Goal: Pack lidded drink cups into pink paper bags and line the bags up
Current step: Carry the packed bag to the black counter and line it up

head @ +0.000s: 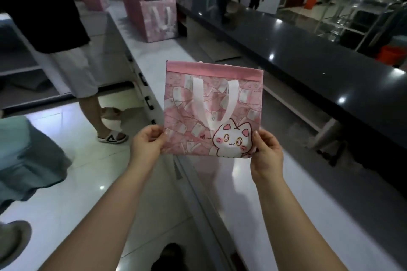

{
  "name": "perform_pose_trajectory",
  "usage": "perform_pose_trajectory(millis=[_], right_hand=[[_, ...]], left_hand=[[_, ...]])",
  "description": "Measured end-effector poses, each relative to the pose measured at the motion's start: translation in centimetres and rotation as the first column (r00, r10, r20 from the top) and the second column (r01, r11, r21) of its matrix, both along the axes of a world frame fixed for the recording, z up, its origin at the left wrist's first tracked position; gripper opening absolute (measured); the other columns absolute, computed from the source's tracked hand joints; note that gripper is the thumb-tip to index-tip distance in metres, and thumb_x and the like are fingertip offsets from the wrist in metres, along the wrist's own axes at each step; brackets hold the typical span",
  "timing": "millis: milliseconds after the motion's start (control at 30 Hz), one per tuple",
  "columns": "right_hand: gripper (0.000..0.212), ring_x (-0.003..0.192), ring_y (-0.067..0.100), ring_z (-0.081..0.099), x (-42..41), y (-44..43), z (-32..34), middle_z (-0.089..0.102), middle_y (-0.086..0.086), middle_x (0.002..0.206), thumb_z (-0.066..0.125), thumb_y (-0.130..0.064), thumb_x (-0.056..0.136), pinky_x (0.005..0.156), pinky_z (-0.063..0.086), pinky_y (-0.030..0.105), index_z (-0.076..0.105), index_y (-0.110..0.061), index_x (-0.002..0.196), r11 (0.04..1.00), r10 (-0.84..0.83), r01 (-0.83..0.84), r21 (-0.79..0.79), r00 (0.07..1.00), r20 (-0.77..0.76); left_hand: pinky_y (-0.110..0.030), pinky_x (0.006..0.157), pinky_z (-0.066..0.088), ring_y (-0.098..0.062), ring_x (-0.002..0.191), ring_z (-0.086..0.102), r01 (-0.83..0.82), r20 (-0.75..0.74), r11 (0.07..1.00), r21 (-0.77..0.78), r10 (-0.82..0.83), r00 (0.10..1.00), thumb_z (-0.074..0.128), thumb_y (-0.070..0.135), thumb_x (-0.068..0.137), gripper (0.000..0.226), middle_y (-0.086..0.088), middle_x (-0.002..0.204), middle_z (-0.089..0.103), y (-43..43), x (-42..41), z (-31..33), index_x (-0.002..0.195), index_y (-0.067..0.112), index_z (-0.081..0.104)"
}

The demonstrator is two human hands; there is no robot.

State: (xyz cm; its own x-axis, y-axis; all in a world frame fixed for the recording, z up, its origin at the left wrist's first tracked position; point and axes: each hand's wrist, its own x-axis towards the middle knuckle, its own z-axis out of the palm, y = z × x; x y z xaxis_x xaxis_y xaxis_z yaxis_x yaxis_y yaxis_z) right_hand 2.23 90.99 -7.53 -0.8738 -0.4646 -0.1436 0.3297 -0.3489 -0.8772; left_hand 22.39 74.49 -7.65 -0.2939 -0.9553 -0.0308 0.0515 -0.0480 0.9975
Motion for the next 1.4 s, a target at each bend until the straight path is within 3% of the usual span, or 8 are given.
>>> perform_pose_trajectory(millis=[267, 567, 700, 767, 900, 1100, 1267, 1400], right_hand=[[0.020, 0.066, 0.014, 0.068, 5.7, -11.7, 1.0, 0.071, -0.001, 0.075, 0.061, -0.002, 0.091, 0.046, 0.052, 0.029, 0.064, -0.017, 0.078, 0.976, 0.217, -0.218, -0.007, 0.975, -0.056], [0.009, 0.080, 0.025, 0.066, 11.6, -30.3, 3.6, 0.069, 0.015, 0.091, 0.063, 0.002, 0.088, 0.066, 0.055, 0.031, 0.066, -0.006, 0.088, 0.939, 0.345, -0.339, 0.067, 0.930, -0.128], [0.007, 0.078, 0.024, 0.065, 13.3, -38.3, 3.8, 0.069, 0.018, 0.094, 0.066, 0.002, 0.086, 0.067, 0.055, 0.031, 0.067, -0.003, 0.091, 0.948, 0.315, -0.305, 0.090, 0.941, -0.123], [0.007, 0.079, 0.025, 0.066, 13.6, -41.9, 3.9, 0.070, 0.018, 0.093, 0.067, 0.001, 0.086, 0.072, 0.056, 0.035, 0.067, -0.003, 0.092, 0.952, 0.297, -0.284, 0.113, 0.947, -0.123], [0.008, 0.081, 0.025, 0.066, 12.5, -48.3, 4.6, 0.071, 0.017, 0.093, 0.069, -0.001, 0.085, 0.073, 0.055, 0.035, 0.069, -0.002, 0.093, 0.962, 0.253, -0.226, 0.156, 0.949, -0.187], [0.011, 0.083, 0.022, 0.070, 8.5, -57.6, 5.2, 0.074, 0.012, 0.090, 0.070, 0.001, 0.083, 0.077, 0.057, 0.032, 0.072, -0.004, 0.092, 0.972, 0.219, -0.190, 0.137, 0.946, -0.240], [0.014, 0.087, 0.023, 0.071, 2.9, -68.4, 7.6, 0.075, 0.011, 0.094, 0.072, -0.002, 0.083, 0.079, 0.058, 0.031, 0.073, -0.007, 0.096, 0.987, 0.161, -0.150, 0.060, 0.949, -0.272], [0.018, 0.086, 0.014, 0.071, -2.7, -77.5, 11.7, 0.076, 0.000, 0.087, 0.070, 0.001, 0.085, 0.076, 0.058, 0.024, 0.074, -0.016, 0.091, 0.990, 0.131, -0.142, -0.012, 0.937, -0.323]], left_hand=[[-0.017, 0.054, 0.052, -0.008, 0.066, 0.065, -0.212, -0.067, 0.975, 0.067, 0.216, 0.974, 0.069, 0.010, 0.089, 0.005, -0.002, 0.083, 0.068, -8.2, 7.6, -0.5, 0.092, 0.012, 0.066], [-0.016, 0.057, 0.054, -0.009, 0.072, 0.070, -0.305, -0.082, 0.952, 0.033, 0.307, 0.948, 0.072, 0.014, 0.087, 0.006, 0.003, 0.085, 0.071, -25.8, 15.0, 1.1, 0.087, 0.018, 0.069], [-0.033, 0.075, 0.056, -0.020, 0.084, 0.068, -0.289, -0.046, 0.957, 0.006, 0.289, 0.956, 0.071, 0.012, 0.088, 0.008, -0.004, 0.092, 0.070, -34.4, 16.5, 1.2, 0.086, 0.019, 0.068], [-0.031, 0.072, 0.057, -0.018, 0.081, 0.069, -0.280, -0.053, 0.960, 0.023, 0.281, 0.958, 0.070, 0.011, 0.088, 0.011, 0.001, 0.084, 0.072, -38.4, 16.6, 1.2, 0.082, 0.020, 0.068], [-0.028, 0.061, 0.055, -0.017, 0.075, 0.069, -0.265, -0.040, 0.963, 0.056, 0.267, 0.963, 0.071, 0.013, 0.088, 0.012, 0.006, 0.079, 0.071, -45.5, 15.3, 1.3, 0.081, 0.022, 0.067], [-0.040, 0.082, 0.057, -0.022, 0.083, 0.064, -0.243, -0.102, 0.968, 0.056, 0.248, 0.963, 0.069, 0.006, 0.088, 0.012, -0.002, 0.083, 0.065, -55.7, 10.7, 2.2, 0.082, 0.015, 0.066], [-0.022, 0.061, 0.051, -0.003, 0.061, 0.059, -0.257, -0.129, 0.966, -0.041, 0.250, 0.960, 0.068, 0.008, 0.089, 0.016, 0.004, 0.075, 0.062, -66.9, 4.5, 5.8, 0.079, 0.020, 0.064], [-0.035, 0.079, 0.055, -0.019, 0.081, 0.064, -0.280, -0.147, 0.956, -0.093, 0.265, 0.953, 0.069, 0.010, 0.088, 0.015, 0.002, 0.082, 0.066, -76.0, -1.5, 10.5, 0.080, 0.021, 0.065]])
